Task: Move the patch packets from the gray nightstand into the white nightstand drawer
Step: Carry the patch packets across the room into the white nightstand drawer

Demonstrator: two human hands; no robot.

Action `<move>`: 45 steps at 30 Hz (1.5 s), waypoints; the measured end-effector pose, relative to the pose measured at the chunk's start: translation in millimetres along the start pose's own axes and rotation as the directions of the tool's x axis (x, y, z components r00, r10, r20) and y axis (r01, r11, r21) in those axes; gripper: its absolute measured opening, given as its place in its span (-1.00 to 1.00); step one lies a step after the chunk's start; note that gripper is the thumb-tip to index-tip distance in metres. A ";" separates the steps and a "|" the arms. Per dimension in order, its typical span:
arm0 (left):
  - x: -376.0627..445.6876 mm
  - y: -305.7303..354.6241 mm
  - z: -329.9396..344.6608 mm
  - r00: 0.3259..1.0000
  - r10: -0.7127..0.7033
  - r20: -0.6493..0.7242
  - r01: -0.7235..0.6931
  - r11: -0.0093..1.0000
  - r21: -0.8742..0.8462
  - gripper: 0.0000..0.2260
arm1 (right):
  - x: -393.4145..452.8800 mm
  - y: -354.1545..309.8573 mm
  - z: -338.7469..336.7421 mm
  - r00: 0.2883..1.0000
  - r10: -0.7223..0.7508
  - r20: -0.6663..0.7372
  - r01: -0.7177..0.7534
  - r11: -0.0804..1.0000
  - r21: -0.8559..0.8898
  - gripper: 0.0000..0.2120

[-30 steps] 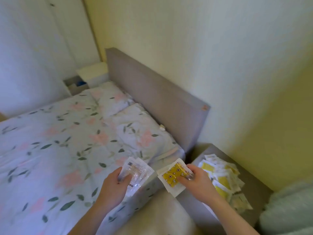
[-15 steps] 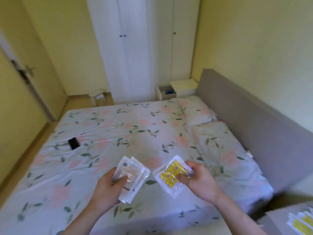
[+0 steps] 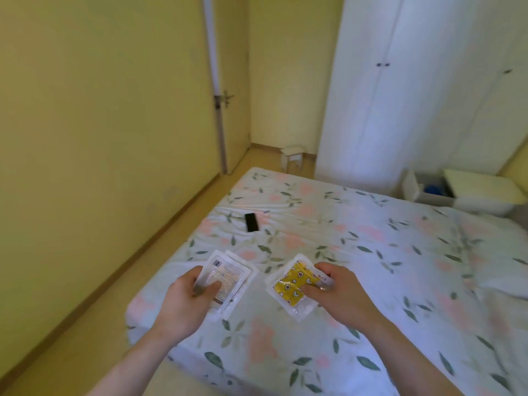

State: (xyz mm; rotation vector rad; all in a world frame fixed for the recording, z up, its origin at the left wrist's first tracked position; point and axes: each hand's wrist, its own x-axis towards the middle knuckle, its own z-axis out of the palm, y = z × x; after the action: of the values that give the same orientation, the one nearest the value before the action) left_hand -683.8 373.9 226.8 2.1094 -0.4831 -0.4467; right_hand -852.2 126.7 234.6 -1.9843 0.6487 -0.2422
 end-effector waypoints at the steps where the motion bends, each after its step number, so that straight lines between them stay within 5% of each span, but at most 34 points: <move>1: 13.8 -9.4 -17.1 0.999 -0.034 -0.035 0.034 0.999 0.005 -0.85 | 21.8 -9.8 15.2 1.000 -0.014 0.023 0.014 1.000 -0.002 -0.87; 16: 117.8 -177.9 -294.7 0.867 -0.302 -0.397 0.229 0.948 -0.221 -0.90 | 268.7 -204.1 318.4 0.863 -0.211 0.459 0.262 0.964 -0.050 -0.75; 26: 219.0 -282.3 -464.6 0.899 -0.271 -0.344 0.240 0.962 -0.129 -0.89 | 324.2 -282.7 487.8 0.899 -0.154 0.410 0.165 0.986 0.008 -0.86; 45: 628.1 -253.1 -561.6 1.000 -0.018 -0.021 0.018 1.000 -0.007 -0.90 | 605.7 -330.6 531.8 0.999 0.011 0.030 -0.012 0.999 0.034 -0.87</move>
State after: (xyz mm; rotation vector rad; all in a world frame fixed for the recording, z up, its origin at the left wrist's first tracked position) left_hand 170.2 585.1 229.9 2.1116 -0.4504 -0.4357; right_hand -4.5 325.1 200.9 -1.9472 0.6329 -0.2151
